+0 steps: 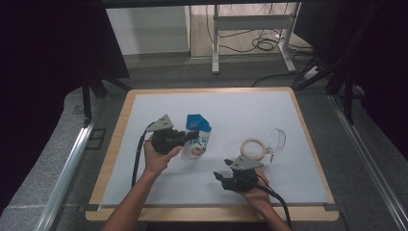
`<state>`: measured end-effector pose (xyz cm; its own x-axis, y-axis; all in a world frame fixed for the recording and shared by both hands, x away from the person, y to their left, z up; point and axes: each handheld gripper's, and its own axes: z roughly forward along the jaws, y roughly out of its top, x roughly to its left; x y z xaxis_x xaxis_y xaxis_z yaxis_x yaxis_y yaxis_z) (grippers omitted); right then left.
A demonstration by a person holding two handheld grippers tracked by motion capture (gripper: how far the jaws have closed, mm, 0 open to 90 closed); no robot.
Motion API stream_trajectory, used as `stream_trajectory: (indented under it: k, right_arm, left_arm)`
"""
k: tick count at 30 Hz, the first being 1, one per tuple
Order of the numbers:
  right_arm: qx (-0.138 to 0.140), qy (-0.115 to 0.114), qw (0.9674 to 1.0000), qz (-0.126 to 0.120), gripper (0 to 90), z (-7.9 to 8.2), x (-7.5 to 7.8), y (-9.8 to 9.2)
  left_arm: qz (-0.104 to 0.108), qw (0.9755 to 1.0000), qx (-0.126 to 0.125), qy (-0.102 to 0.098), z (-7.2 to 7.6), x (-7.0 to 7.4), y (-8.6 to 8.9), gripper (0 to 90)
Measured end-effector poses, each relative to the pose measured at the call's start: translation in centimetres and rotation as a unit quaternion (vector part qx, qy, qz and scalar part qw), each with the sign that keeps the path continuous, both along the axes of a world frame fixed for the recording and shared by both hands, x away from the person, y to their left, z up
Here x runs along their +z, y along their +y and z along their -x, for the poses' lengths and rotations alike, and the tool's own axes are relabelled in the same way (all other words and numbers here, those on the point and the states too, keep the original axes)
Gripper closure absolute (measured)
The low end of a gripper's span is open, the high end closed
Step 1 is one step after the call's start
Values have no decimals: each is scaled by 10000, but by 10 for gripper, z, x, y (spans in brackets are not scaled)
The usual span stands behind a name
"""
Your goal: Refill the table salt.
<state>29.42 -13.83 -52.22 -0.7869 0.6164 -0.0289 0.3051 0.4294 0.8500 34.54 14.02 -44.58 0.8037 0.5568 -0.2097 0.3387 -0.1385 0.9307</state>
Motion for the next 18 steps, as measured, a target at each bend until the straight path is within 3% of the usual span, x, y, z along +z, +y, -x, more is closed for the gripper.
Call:
stream_trajectory:
  k: [18]
  right_arm:
    - [-146, -259, 9991, 304, 327, -5, -4, 22]
  left_arm:
    - [52, 9992, -375, -133, 14, 16, -35, 900]
